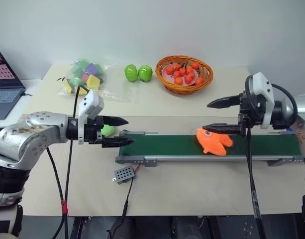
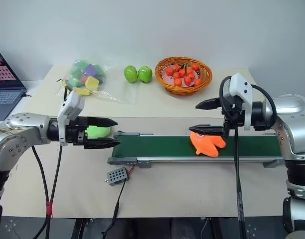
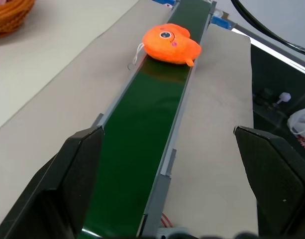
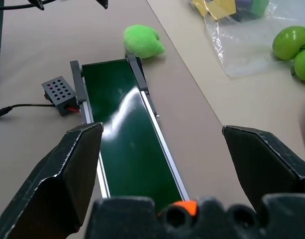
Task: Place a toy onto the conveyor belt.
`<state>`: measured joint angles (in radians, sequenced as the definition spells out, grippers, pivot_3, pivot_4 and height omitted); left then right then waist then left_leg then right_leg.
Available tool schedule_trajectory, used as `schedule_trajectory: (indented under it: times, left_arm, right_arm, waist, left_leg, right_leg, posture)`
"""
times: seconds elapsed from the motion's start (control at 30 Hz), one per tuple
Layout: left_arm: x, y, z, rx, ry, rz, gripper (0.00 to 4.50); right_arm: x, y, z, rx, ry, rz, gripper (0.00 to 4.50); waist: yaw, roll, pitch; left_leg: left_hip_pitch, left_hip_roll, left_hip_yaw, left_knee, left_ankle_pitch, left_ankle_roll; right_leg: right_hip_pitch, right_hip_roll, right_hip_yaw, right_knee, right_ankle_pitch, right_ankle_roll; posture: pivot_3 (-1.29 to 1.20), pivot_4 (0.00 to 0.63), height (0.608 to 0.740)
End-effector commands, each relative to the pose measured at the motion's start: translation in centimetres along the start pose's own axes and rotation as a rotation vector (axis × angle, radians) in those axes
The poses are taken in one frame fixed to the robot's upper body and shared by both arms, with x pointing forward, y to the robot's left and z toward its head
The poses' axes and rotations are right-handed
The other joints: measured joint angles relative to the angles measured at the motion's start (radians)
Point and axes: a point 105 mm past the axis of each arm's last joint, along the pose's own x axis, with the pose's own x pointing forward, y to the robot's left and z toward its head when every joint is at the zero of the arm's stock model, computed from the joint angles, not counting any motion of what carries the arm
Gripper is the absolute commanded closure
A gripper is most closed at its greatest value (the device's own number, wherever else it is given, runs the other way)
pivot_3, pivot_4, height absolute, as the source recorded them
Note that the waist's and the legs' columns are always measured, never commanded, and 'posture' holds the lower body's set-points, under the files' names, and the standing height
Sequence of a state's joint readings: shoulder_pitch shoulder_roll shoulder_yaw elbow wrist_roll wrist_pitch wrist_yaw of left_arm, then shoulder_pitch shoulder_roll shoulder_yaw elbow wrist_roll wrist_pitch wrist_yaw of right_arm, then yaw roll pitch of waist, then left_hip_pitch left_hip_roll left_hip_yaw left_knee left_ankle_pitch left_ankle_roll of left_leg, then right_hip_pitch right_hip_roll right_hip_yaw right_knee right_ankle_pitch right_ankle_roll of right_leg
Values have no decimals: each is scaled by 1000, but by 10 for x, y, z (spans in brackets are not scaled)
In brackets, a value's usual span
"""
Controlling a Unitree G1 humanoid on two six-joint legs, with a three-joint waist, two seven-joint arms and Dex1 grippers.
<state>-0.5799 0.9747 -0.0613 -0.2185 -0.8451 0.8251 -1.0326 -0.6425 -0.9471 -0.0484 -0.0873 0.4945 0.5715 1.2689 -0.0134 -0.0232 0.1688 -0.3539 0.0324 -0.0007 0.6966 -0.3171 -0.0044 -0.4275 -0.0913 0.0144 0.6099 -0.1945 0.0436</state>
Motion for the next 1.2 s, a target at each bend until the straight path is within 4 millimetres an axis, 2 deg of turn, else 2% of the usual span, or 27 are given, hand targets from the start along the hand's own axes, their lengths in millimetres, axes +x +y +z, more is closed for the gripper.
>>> schedule_trajectory:
  times: [0.03, 0.33, 0.7, 0.97, 1.2]
  left_arm:
    - [-8, 2, 15, 51, -4, 12, 46]
    - [-13, 8, 24, 34, -27, 19, 46]
    - [-19, 15, 21, 37, 6, 53, 46]
    - [-15, 16, 40, 71, -97, 46, 46]
    - [-12, 22, 54, 175, -147, 87, 46]
  right_arm:
    - [-7, 0, 16, -65, -33, -20, 0]
    - [-10, 2, 18, -67, -45, -27, 0]
    - [-10, 3, 20, -53, -80, -27, 0]
    - [-9, 1, 20, -55, -78, -37, 0]
    - [-9, 1, 21, -61, -78, -42, 0]
  waist:
    - [0, 0, 0]
    - [0, 0, 0]
    - [0, 0, 0]
    - [2, 0, 0]
    - [1, 0, 0]
  left_leg:
    - [0, 0, 0, 0, 0, 0]
    - [0, 0, 0, 0, 0, 0]
    - [0, 0, 0, 0, 0, 0]
    - [0, 0, 0, 0, 0, 0]
    - [0, 0, 0, 0, 0, 0]
  right_leg:
    - [0, 0, 0, 0, 0, 0]
    - [0, 0, 0, 0, 0, 0]
    - [0, 0, 0, 0, 0, 0]
    - [0, 0, 0, 0, 0, 0]
    - [0, 0, 0, 0, 0, 0]
  posture:
    - [0, 150, 738]
    - [0, 150, 738]
    - [0, 150, 738]
    - [0, 150, 738]
    - [0, 150, 738]
